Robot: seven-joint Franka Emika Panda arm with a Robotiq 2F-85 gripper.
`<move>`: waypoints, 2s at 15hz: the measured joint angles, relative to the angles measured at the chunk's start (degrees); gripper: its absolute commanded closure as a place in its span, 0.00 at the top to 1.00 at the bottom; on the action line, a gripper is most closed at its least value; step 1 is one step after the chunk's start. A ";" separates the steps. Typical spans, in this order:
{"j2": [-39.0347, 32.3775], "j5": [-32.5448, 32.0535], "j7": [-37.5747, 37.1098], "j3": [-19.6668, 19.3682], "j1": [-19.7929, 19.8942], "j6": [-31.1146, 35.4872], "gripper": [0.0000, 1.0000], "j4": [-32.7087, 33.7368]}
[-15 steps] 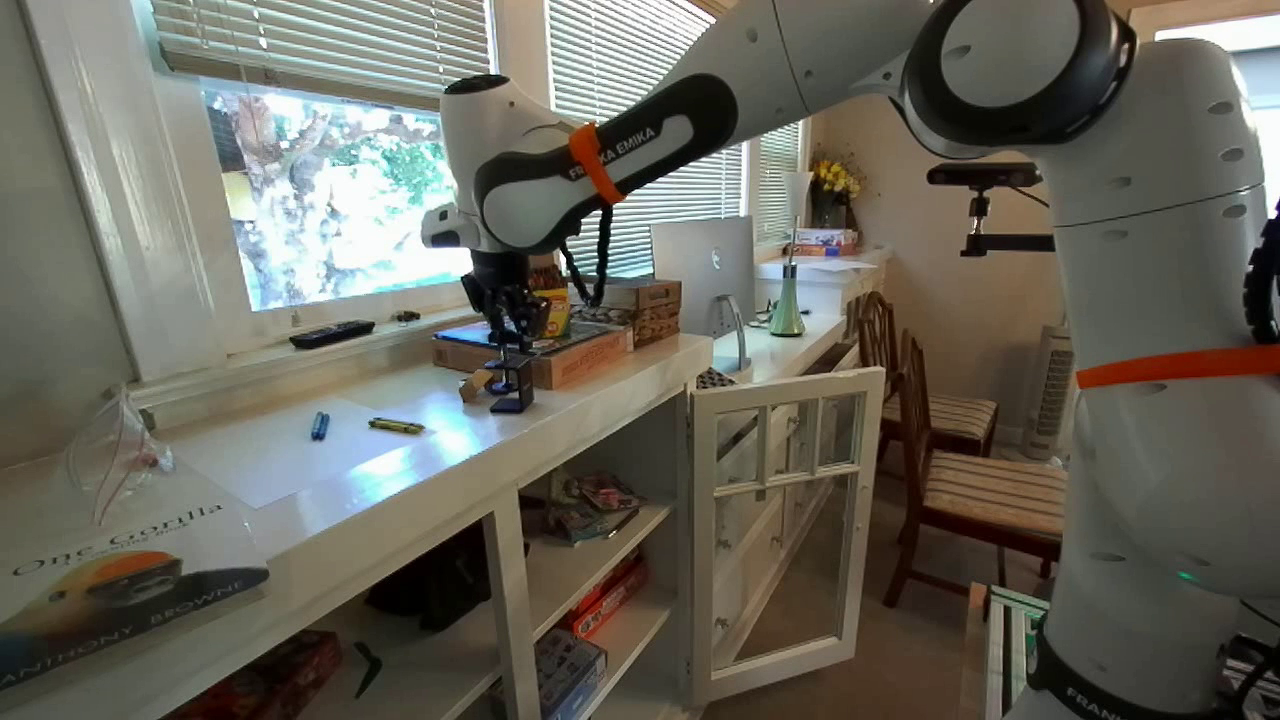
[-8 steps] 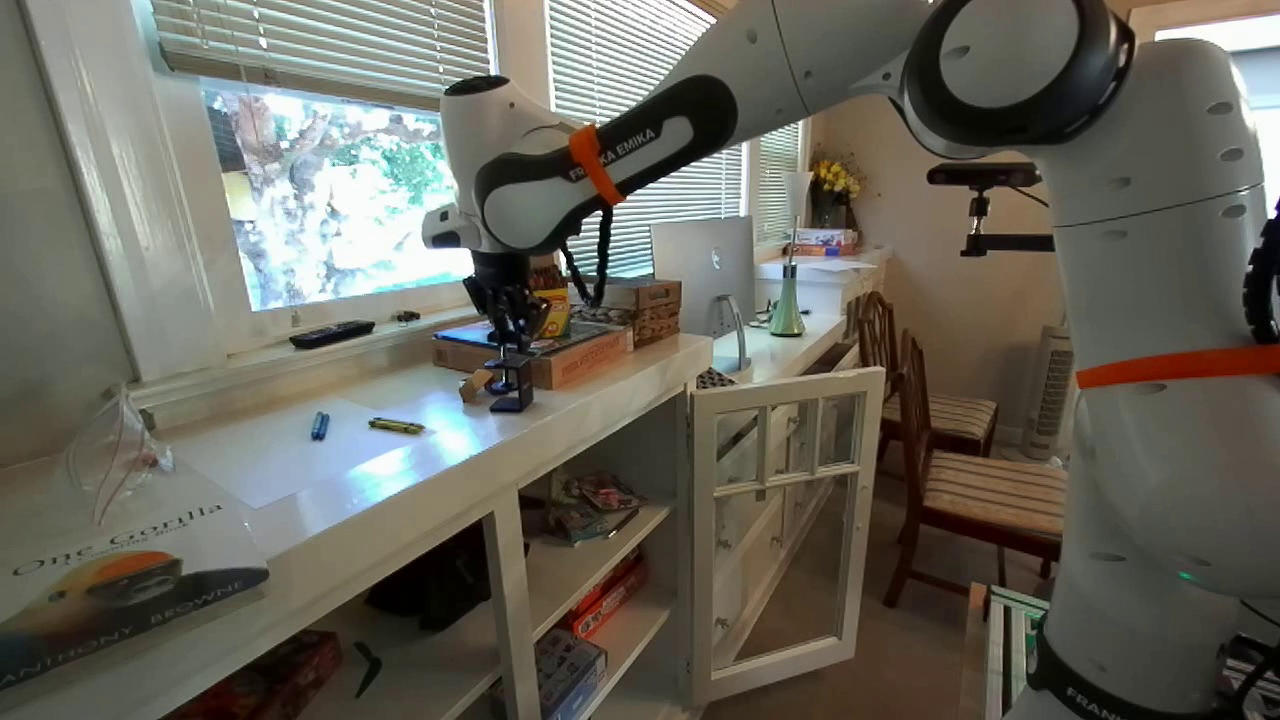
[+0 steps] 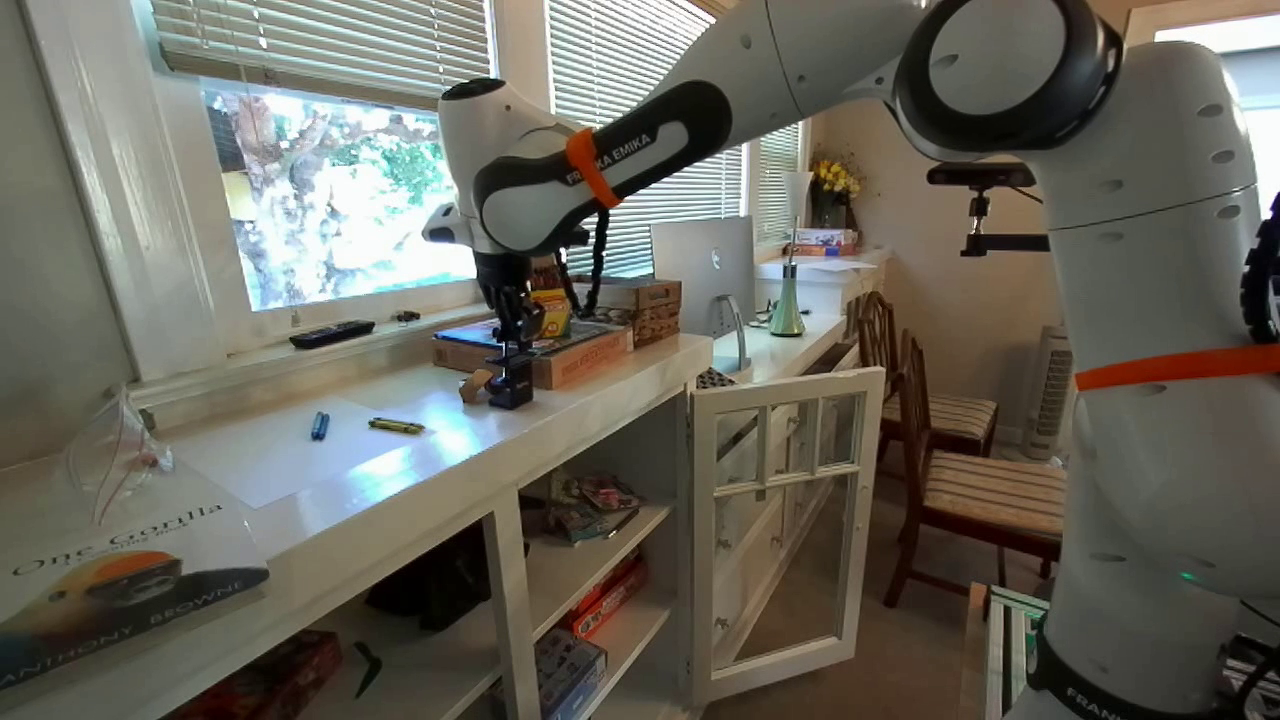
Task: Turn the black object to the right continuously
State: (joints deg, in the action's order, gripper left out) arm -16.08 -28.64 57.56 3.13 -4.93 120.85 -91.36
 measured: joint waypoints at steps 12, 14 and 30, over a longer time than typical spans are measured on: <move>-3.02 -0.12 -17.93 -0.09 -1.49 -11.34 0.13 6.33; -4.05 -0.11 -20.52 -0.14 -1.49 -12.91 0.13 7.99; -9.63 5.07 -36.27 -0.11 -1.47 -22.95 0.67 18.43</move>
State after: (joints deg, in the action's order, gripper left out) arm -25.71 -23.58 21.28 3.02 -6.40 97.90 -72.93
